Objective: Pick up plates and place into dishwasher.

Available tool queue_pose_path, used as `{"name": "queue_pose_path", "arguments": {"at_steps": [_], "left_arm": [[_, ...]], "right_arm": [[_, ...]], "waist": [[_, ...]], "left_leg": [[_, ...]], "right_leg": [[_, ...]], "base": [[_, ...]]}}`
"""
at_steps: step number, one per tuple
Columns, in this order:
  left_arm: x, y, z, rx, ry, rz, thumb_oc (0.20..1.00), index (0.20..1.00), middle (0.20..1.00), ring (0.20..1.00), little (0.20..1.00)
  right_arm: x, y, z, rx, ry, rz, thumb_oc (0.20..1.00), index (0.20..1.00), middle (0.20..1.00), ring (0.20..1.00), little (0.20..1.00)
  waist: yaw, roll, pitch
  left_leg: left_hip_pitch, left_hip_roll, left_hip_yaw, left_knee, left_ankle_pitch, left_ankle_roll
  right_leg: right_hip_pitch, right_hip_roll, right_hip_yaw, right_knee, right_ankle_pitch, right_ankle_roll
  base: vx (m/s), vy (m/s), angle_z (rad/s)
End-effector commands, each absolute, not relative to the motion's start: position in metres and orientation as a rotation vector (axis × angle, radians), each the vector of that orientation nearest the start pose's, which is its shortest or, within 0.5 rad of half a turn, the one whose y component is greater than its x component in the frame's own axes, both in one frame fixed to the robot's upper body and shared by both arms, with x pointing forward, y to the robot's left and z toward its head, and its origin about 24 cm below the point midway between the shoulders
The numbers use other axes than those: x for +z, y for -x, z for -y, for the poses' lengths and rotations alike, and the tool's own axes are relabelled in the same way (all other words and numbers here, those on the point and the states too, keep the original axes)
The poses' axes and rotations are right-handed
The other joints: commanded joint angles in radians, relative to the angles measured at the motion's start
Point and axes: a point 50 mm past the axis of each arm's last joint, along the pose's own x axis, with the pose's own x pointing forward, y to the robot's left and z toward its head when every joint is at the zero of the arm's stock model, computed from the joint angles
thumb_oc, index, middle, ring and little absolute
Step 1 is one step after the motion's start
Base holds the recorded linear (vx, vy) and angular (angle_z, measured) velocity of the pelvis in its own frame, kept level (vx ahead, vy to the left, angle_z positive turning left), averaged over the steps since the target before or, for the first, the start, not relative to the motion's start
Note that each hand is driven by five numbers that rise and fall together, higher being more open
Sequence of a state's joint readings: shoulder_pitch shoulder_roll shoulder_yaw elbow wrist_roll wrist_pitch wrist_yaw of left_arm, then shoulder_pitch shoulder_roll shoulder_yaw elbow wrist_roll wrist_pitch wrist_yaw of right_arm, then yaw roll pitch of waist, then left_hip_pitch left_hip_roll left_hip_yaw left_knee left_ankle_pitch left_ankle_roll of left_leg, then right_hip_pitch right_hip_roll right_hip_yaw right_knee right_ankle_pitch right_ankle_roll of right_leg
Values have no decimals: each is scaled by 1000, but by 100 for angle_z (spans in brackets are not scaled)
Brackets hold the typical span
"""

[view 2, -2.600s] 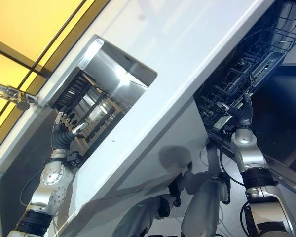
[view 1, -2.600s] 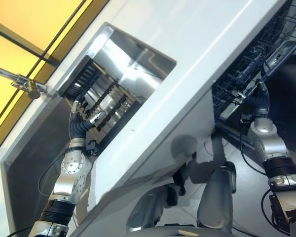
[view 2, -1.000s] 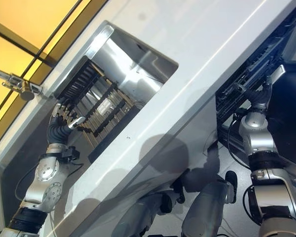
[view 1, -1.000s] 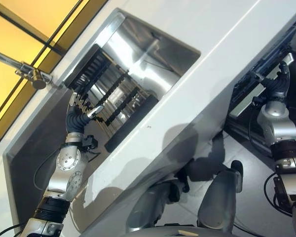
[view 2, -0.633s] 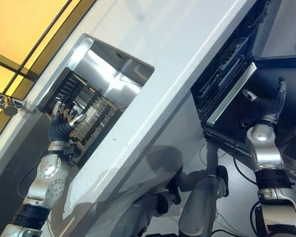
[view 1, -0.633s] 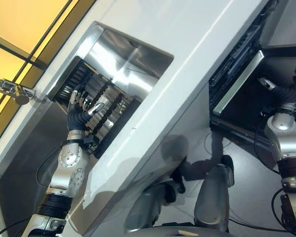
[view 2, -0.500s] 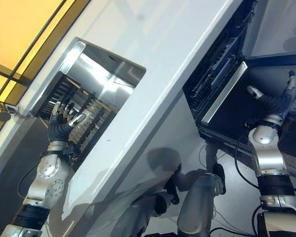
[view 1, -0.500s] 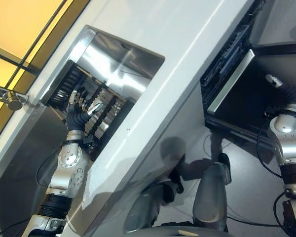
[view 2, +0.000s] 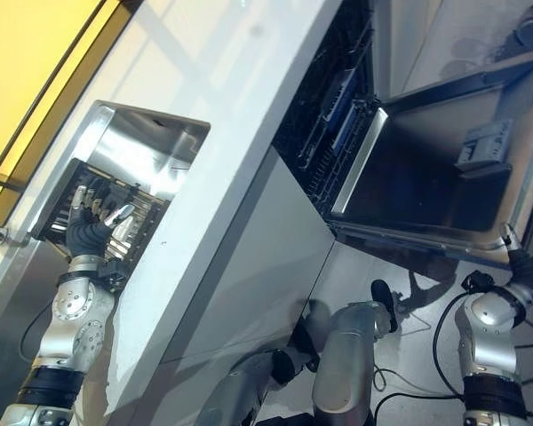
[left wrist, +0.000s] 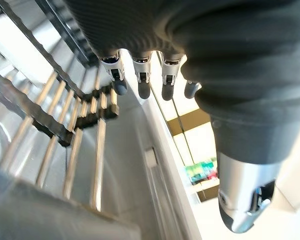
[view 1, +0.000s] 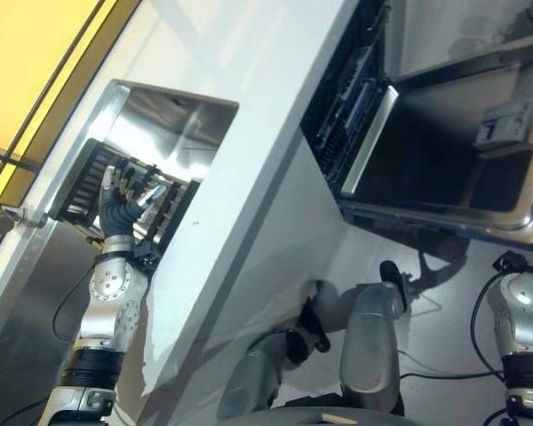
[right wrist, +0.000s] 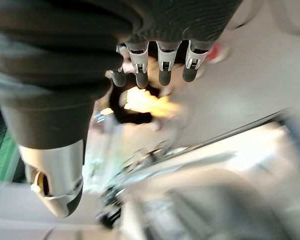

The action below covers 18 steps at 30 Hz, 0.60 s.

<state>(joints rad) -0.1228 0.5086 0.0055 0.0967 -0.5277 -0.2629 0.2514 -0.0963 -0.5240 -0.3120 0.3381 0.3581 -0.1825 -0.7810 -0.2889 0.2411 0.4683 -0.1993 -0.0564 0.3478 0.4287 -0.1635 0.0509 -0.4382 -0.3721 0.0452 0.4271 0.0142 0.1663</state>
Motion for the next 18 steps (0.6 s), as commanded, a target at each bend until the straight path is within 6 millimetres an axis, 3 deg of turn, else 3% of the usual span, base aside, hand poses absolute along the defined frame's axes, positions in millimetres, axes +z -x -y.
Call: {"name": "queue_pose_path", "arguments": {"at_steps": [1, 3, 5, 9, 14, 18], "left_arm": [[118, -269, -241, 220, 63, 382, 1000, 1000, 1000, 1000, 1000], [123, -275, -234, 193, 59, 403, 1000, 1000, 1000, 1000, 1000], [126, -280, -229, 183, 67, 408, 1000, 1000, 1000, 1000, 1000], [119, -281, -227, 197, 84, 386, 1000, 1000, 1000, 1000, 1000], [121, -282, -217, 164, 69, 382, 1000, 1000, 1000, 1000, 1000], [127, -283, -209, 137, 44, 394, 1000, 1000, 1000, 1000, 1000]], "right_arm": [[95, -228, 358, -1117, -28, 286, 1000, 1000, 1000, 1000, 1000], [90, -227, 361, -1143, -114, 293, 1000, 1000, 1000, 1000, 1000], [92, -229, 362, -1164, -115, 315, 1000, 1000, 1000, 1000, 1000], [83, -233, 363, -1128, -307, 339, 1000, 1000, 1000, 1000, 1000], [69, -239, 367, -1036, -503, 356, 1000, 1000, 1000, 1000, 1000], [84, -264, 358, -910, -658, 439, 1000, 1000, 1000, 1000, 1000]], "waist": [[-31, 13, 0], [-47, 40, 25], [-60, 63, 45], [-73, 114, 52], [-52, 165, 52], [-23, 191, 52]], "left_leg": [[8, 49, 8, 143, -170, -31], [-20, 39, -5, 148, -169, -38], [-41, 25, 3, 159, -170, -38], [-113, 13, 28, 206, -176, -31], [-195, 19, 35, 278, -206, -26], [-297, 23, 37, 368, -219, -25]], "right_leg": [[-45, -88, 34, -103, 162, -6], [-78, -65, 81, -83, 150, -8], [-104, -73, 93, -76, 151, -8], [-186, -71, 128, -41, 139, -15], [-282, -57, 159, 58, 77, -24], [-373, -41, 164, 159, 16, -36]], "base": [[-128, -6, -60], [-163, 30, -20], [-74, 40, 15], [24, 24, -22], [32, -95, -12], [-60, -220, 2]]}}
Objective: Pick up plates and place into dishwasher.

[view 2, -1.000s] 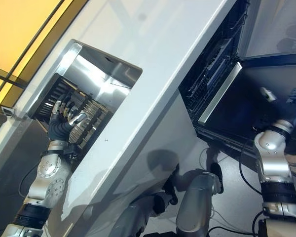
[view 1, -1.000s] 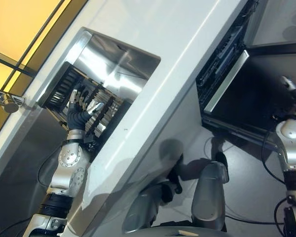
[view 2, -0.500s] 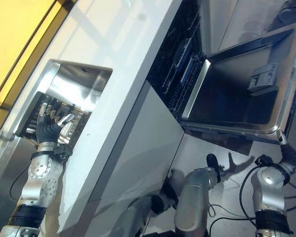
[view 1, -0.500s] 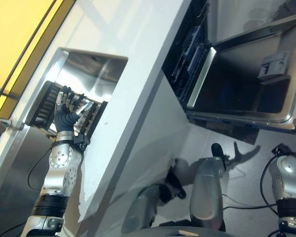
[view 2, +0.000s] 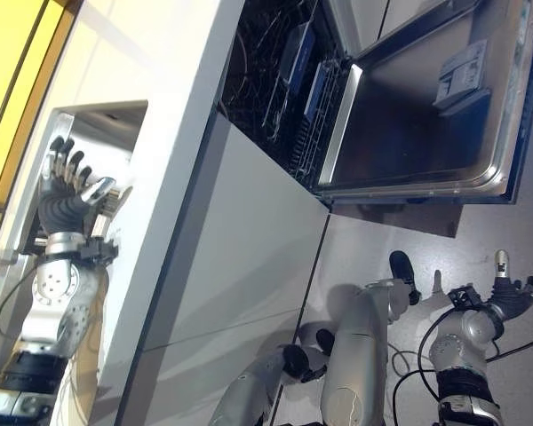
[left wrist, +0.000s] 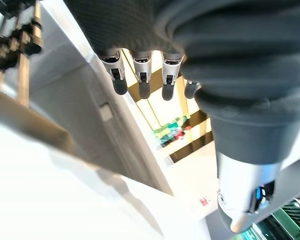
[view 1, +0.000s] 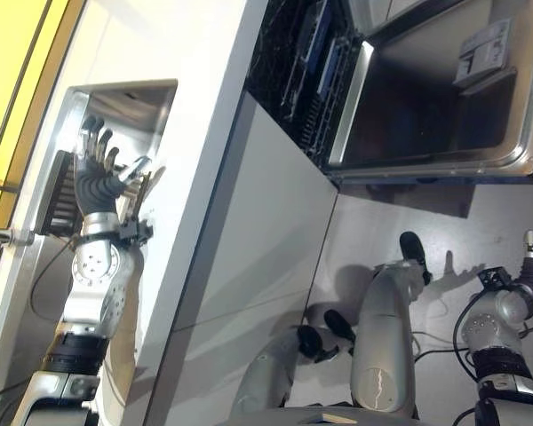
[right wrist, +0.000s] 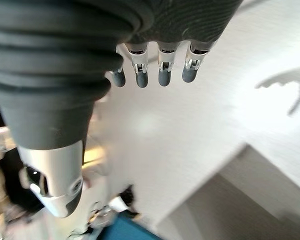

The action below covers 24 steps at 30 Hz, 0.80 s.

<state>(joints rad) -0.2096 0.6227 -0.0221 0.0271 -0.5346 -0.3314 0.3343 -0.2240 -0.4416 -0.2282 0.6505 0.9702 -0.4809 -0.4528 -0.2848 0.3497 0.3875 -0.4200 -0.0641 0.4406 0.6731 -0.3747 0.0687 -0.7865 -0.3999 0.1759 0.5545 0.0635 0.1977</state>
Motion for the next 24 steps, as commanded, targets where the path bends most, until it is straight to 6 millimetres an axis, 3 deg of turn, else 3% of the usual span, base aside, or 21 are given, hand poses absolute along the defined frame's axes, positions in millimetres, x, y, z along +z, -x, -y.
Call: {"name": "queue_pose_path", "arguments": {"at_steps": [1, 4, 9, 13, 17, 22, 24], "left_arm": [[128, -283, -208, 133, 40, 397, 1000, 1000, 1000, 1000, 1000], [130, -286, -204, 117, 24, 392, 1000, 1000, 1000, 1000, 1000], [130, -282, -199, 81, 11, 384, 1000, 1000, 1000, 1000, 1000], [130, -278, -199, 71, 3, 390, 1000, 1000, 1000, 1000, 1000], [133, -277, -197, 61, -3, 395, 1000, 1000, 1000, 1000, 1000], [142, -277, -198, 40, -16, 424, 1000, 1000, 1000, 1000, 1000], [145, -278, -203, 50, -10, 430, 1000, 1000, 1000, 1000, 1000]], "right_arm": [[90, -270, 357, -892, -687, 458, 1000, 1000, 1000, 1000, 1000], [115, -289, 359, -831, -704, 508, 1000, 1000, 1000, 1000, 1000], [185, -314, 366, -721, -681, 663, 1000, 1000, 1000, 1000, 1000], [229, -324, 362, -611, -673, 781, 1000, 1000, 1000, 1000, 1000], [258, -334, 356, -517, -638, 790, 1000, 1000, 1000, 1000, 1000], [294, -358, 309, -154, -437, 722, 1000, 1000, 1000, 1000, 1000], [301, -361, 277, 47, -327, 720, 1000, 1000, 1000, 1000, 1000]], "waist": [[-23, 86, 133], [-5, 102, 133], [27, 138, 133], [44, 152, 133], [53, 158, 133], [70, 156, 133], [70, 145, 133]], "left_leg": [[-92, 32, -56, 141, -12, -44], [-146, 36, -66, 218, -34, -47], [-213, 53, -86, 314, -57, -53], [-248, 70, -98, 346, -62, -62], [-274, 80, -110, 368, -63, -67], [-291, 83, -134, 357, -51, -70], [-295, 87, -139, 344, -42, -71]], "right_leg": [[-41, -9, 30, 52, -47, -70], [-98, 4, 27, 138, -96, -77], [-171, 3, 23, 264, -169, -82], [-203, -1, 18, 305, -196, -81], [-230, 5, 17, 340, -211, -82], [-247, 13, 10, 347, -213, -94], [-248, 19, 6, 337, -207, -97]], "base": [[-67, -172, 12], [-41, -234, 17], [-9, -205, 21], [2, -152, 10], [-12, -109, 6], [-41, -50, -2], [-42, 6, -20]]}}
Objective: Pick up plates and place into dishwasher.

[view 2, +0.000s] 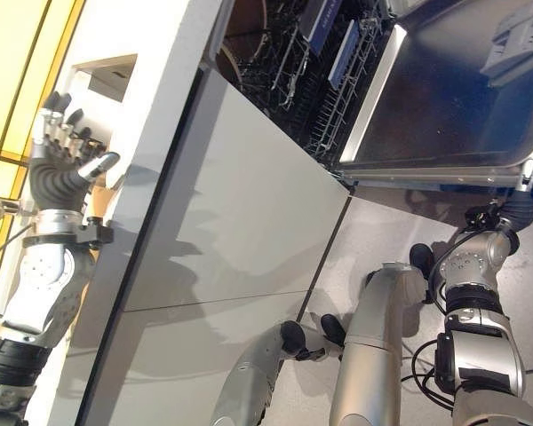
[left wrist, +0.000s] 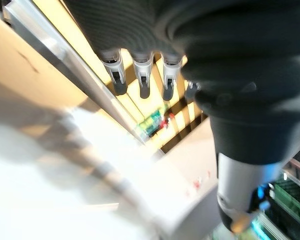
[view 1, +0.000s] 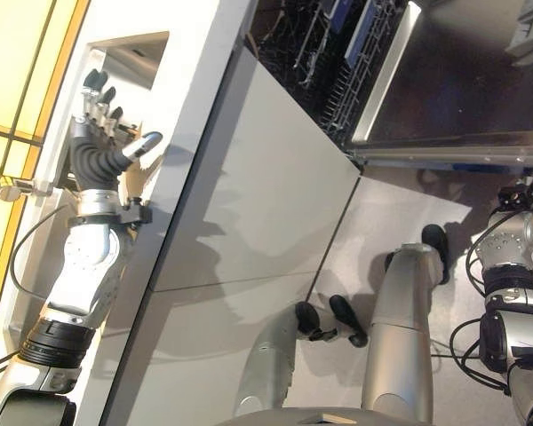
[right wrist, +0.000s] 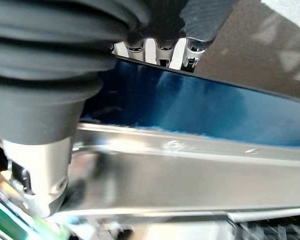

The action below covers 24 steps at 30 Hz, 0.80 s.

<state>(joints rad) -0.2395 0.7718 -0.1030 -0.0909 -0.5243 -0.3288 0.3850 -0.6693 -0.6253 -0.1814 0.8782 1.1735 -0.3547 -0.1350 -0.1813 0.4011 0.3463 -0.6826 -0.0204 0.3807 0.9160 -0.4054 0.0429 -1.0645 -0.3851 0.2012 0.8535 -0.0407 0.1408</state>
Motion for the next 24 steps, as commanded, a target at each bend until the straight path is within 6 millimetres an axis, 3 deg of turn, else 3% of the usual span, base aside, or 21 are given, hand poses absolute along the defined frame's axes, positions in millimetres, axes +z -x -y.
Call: {"name": "queue_pose_path", "arguments": {"at_steps": [1, 6, 10, 17, 24], "left_arm": [[148, -279, -206, 57, -10, 434, 1000, 1000, 1000, 1000, 1000], [151, -283, -222, 85, -10, 438, 1000, 1000, 1000, 1000, 1000], [151, -282, -228, 92, 0, 438, 1000, 1000, 1000, 1000, 1000], [150, -283, -236, 106, 30, 412, 1000, 1000, 1000, 1000, 1000], [153, -286, -244, 127, 62, 408, 1000, 1000, 1000, 1000, 1000]], "right_arm": [[304, -360, 258, 145, -255, 711, 1000, 1000, 1000, 1000, 1000], [314, -339, 197, 432, -24, 765, 1000, 1000, 1000, 1000, 1000], [323, -325, 172, 529, 54, 813, 1000, 1000, 1000, 1000, 1000], [333, -312, 146, 611, 112, 858, 1000, 1000, 1000, 1000, 1000], [332, -312, 146, 616, 118, 872, 1000, 1000, 1000, 1000, 1000]], "waist": [[-35, 87, 174], [-40, 48, 174], [-34, 28, 174], [-17, -3, 174], [21, -61, 174]], "left_leg": [[-34, 44, -82, 95, -6, -45], [-46, 51, -96, 95, 4, -46], [-47, 50, -112, 111, 1, -44], [-28, 50, -141, 138, -6, -38], [121, 33, -187, -6, 31, -36]], "right_leg": [[31, 7, -21, 32, -98, -40], [41, 19, -30, 13, -80, -41], [62, 29, -32, 8, -78, -43], [120, 42, -41, 9, -81, -45], [297, 30, -101, -123, -37, -36]], "base": [[-34, 9, -25], [-8, 8, -9], [-14, 46, -4], [5, 66, 1], [11, 63, 28]]}}
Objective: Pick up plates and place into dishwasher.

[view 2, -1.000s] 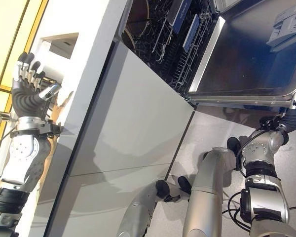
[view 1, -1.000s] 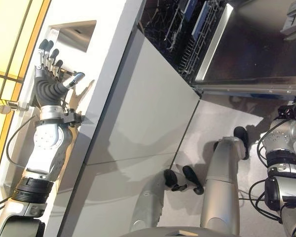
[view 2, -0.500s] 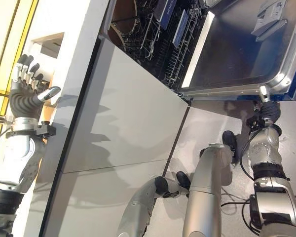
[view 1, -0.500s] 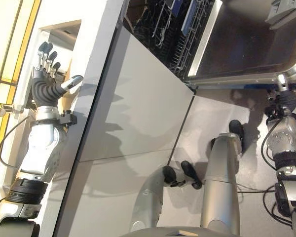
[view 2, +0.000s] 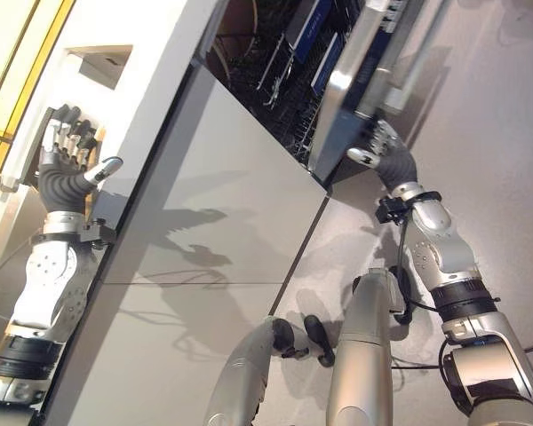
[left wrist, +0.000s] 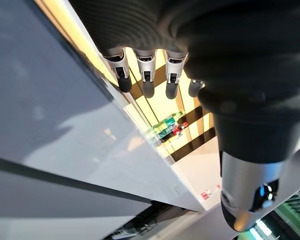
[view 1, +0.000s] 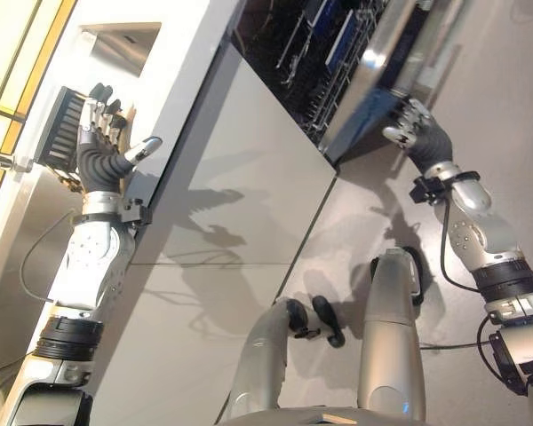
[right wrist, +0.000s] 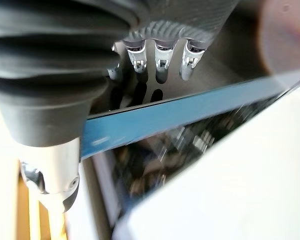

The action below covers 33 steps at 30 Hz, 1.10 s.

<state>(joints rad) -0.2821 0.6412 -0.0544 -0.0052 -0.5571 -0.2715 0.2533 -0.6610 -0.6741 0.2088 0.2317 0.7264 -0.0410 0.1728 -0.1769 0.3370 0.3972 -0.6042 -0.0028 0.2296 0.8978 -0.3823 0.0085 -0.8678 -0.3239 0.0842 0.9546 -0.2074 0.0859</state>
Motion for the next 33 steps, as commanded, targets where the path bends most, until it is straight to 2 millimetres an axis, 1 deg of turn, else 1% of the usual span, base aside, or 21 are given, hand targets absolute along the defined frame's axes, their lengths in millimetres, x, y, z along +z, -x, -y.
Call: {"name": "queue_pose_path", "arguments": {"at_steps": [1, 3, 6, 10, 12, 13, 15, 18, 20, 22, 26, 28, 31, 32, 33], "left_arm": [[153, -287, -247, 132, 67, 402, 1000, 1000, 1000, 1000, 1000], [154, -287, -249, 145, 73, 397, 1000, 1000, 1000, 1000, 1000], [154, -288, -254, 155, 67, 392, 1000, 1000, 1000, 1000, 1000], [154, -288, -257, 144, 36, 387, 1000, 1000, 1000, 1000, 1000], [153, -288, -257, 138, 24, 382, 1000, 1000, 1000, 1000, 1000], [153, -289, -256, 128, 13, 376, 1000, 1000, 1000, 1000, 1000], [152, -290, -254, 104, -12, 364, 1000, 1000, 1000, 1000, 1000], [149, -289, -250, 66, -49, 354, 1000, 1000, 1000, 1000, 1000], [145, -288, -248, 53, -65, 344, 1000, 1000, 1000, 1000, 1000], [143, -287, -243, 46, -91, 340, 1000, 1000, 1000, 1000, 1000], [143, -289, -234, 48, -117, 362, 1000, 1000, 1000, 1000, 1000], [146, -288, -228, 39, -114, 395, 1000, 1000, 1000, 1000, 1000], [152, -286, -220, 23, -102, 455, 1000, 1000, 1000, 1000, 1000], [152, -286, -217, 13, -92, 463, 1000, 1000, 1000, 1000, 1000], [154, -286, -212, 6, -67, 482, 1000, 1000, 1000, 1000, 1000]], "right_arm": [[333, -312, 147, 610, 118, 881, 1000, 1000, 1000, 1000, 1000], [333, -310, 147, 611, 111, 898, 1000, 1000, 1000, 1000, 1000], [330, -309, 148, 600, 84, 914, 1000, 1000, 1000, 1000, 1000], [320, -311, 149, 573, 42, 921, 1000, 1000, 1000, 1000, 1000], [313, -312, 150, 560, 20, 912, 1000, 1000, 1000, 1000, 1000], [309, -313, 151, 551, 2, 906, 1000, 1000, 1000, 1000, 1000], [299, -315, 154, 520, -38, 896, 1000, 1000, 1000, 1000, 1000], [278, -314, 158, 438, -60, 859, 1000, 1000, 1000, 1000, 1000], [266, -311, 157, 405, -50, 837, 1000, 1000, 1000, 1000, 1000], [257, -302, 153, 399, -38, 849, 1000, 1000, 1000, 1000, 1000], [255, -281, 143, 404, -45, 899, 1000, 1000, 1000, 1000, 1000], [256, -273, 139, 415, -35, 926, 1000, 1000, 1000, 1000, 1000], [257, -268, 138, 394, -13, 939, 1000, 1000, 1000, 1000, 1000], [257, -269, 139, 383, -14, 933, 1000, 1000, 1000, 1000, 1000], [254, -270, 140, 368, -17, 913, 1000, 1000, 1000, 1000, 1000]], "waist": [[27, -11, 123], [43, -38, 123], [77, -82, 98], [122, -150, 59], [139, -180, 40], [148, -203, 23], [164, -243, -2], [178, -293, -33], [180, -312, -49], [176, -332, -65], [169, -356, -102], [177, -368, -130], [195, -381, -166], [200, -383, -176], [210, -389, -194]], "left_leg": [[75, 12, -46, -17, 12, -1], [125, 6, -61, -64, 24, 0], [178, -4, -81, -122, 36, 1], [234, -7, -102, -173, 37, 5], [259, -5, -109, -193, 36, 8], [271, -8, -112, -215, 47, 9], [297, -4, -122, -230, 43, 9], [333, 6, -131, -251, 36, 11], [364, 11, -131, -278, 41, 10], [399, 14, -131, -313, 48, 9], [462, 5, -129, -382, 60, 7], [494, -2, -132, -424, 70, 2], [535, -12, -142, -492, 89, -6], [546, -14, -147, -513, 97, -7], [554, -18, -154, -537, 108, -10]], "right_leg": [[136, -32, 4, -248, 139, 20], [193, -34, -19, -293, 160, 22], [267, -36, -59, -361, 192, 26], [351, -43, -118, -435, 230, 31], [385, -44, -140, -461, 244, 33], [405, -51, -154, -488, 263, 34], [444, -56, -176, -517, 280, 39], [499, -53, -202, -561, 304, 43], [530, -54, -211, -594, 320, 45], [556, -52, -209, -625, 338, 50], [600, -48, -199, -682, 376, 62], [637, -48, -200, -726, 397, 71], [697, -41, -202, -783, 409, 77], [715, -34, -200, -794, 405, 77], [741, -18, -197, -808, 388, 74]], "base": [[44, 31, 28], [44, 15, 20], [53, -60, 27], [51, -119, 34], [79, -102, 26], [97, -140, 22], [121, -171, 32], [142, -153, 23], [135, -49, 14], [136, -6, 2], [118, 41, 0], [113, 63, 0], [76, 69, 13], [53, 68, 22], [41, 57, 35]]}}
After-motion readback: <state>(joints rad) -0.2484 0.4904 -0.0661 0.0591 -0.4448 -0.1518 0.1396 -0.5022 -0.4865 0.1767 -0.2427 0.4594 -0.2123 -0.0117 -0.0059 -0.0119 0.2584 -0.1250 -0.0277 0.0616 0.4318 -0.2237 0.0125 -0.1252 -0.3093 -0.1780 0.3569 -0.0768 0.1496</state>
